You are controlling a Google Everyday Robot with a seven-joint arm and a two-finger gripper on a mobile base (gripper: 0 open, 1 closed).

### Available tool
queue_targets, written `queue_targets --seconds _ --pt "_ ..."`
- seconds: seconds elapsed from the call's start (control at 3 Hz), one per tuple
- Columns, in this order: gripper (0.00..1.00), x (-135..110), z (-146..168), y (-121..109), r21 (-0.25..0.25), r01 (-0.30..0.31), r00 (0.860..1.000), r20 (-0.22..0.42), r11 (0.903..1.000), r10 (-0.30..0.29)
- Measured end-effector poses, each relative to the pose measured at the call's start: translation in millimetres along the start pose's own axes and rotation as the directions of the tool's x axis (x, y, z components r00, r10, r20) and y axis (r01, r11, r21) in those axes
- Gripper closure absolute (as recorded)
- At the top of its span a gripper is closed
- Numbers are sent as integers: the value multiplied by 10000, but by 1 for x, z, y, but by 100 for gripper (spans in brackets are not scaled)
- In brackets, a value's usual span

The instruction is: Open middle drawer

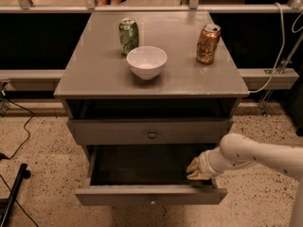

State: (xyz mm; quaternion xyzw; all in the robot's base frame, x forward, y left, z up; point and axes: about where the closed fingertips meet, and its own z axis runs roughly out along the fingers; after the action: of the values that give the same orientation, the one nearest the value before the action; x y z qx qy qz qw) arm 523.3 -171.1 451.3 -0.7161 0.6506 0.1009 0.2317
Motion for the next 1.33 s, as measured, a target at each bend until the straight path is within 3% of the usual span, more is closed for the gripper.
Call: queue_targets --seconds 0.67,1.0,1.33 --pt "97 13 51 -3 -140 -421 9988 -256 9990 417" --pt "100 12 68 0 -572 -466 9989 -127 9973 459" --pt "100 4 75 19 -1267 -369 9987 311 9913 412"
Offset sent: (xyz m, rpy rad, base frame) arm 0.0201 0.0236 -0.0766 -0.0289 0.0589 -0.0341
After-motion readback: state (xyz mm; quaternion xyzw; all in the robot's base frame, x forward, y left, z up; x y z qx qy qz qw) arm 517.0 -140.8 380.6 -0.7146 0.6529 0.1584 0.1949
